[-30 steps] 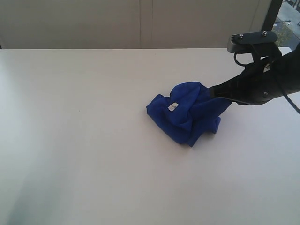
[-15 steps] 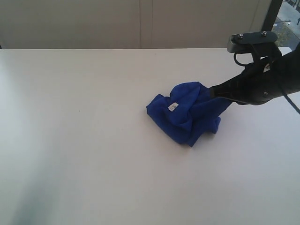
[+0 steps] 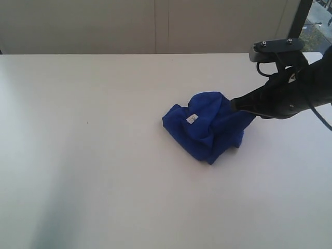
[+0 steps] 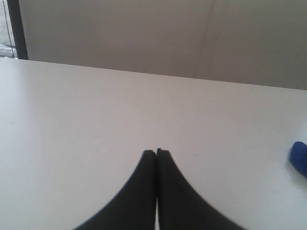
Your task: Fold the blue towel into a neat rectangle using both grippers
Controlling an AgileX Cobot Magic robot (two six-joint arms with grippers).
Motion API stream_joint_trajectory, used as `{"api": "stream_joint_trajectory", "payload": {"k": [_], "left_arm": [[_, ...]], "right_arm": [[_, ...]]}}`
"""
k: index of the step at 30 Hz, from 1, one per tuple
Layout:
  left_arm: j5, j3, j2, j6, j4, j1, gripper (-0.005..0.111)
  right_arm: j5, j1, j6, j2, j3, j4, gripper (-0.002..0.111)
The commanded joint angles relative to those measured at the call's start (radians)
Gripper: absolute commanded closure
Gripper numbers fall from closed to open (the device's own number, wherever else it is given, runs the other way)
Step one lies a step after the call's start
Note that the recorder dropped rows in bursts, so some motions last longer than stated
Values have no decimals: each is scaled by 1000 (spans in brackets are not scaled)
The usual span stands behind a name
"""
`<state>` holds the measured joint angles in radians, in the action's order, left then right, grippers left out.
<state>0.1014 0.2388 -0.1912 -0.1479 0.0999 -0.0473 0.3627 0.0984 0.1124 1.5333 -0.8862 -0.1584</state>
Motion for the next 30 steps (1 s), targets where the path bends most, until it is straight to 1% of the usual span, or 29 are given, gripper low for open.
{"api": "stream_joint_trajectory", "payload": {"k": [1, 3, 5, 6, 8, 9, 11, 14, 16, 19, 21, 22, 24, 27, 30], "left_arm": [[111, 163, -185, -10, 64, 3, 107], [159, 224, -290, 11, 128, 3, 107], [194, 266, -398, 98, 219, 3, 107], [211, 285, -444, 148, 295, 1, 107], [244, 314, -557, 339, 511, -23, 107], [258, 324, -605, 463, 611, -38, 107], [282, 345, -724, 714, 858, -86, 107], [265, 373, -886, 949, 1127, -164, 107], [241, 408, -990, 1026, 1245, -222, 107], [210, 491, -1135, 1104, 1322, -319, 107], [182, 544, -1208, 1116, 1329, -372, 107], [150, 587, -1260, 1116, 1332, -410, 107], [114, 644, -1339, 1114, 1334, -457, 107], [101, 761, -1470, 1114, 1344, -513, 107], [96, 855, -1581, 1104, 1355, -548, 107]], "right_arm": [[-12, 1, 8, 39, -1, -5, 108], [-14, 1, 8, 56, -1, -5, 108], [-20, 1, 8, 64, -1, -5, 108], [-25, 1, 8, 64, -1, -5, 108], [-32, 1, 8, 64, -1, -5, 108], [-34, 1, 8, 64, -1, -7, 108], [-37, 1, 8, 64, -1, -7, 108], [-35, 1, 4, 64, -1, -7, 108], [-33, 1, -21, 64, -1, -9, 108], [-29, 1, -37, 64, -1, -9, 108], [-27, 1, -37, 64, -1, -9, 108], [-27, 1, -37, 64, -1, -9, 108], [-25, 1, -37, 64, -1, -9, 108], [-25, 1, -39, 64, -1, -9, 108], [-19, 1, -41, 64, -1, -9, 108]]}}
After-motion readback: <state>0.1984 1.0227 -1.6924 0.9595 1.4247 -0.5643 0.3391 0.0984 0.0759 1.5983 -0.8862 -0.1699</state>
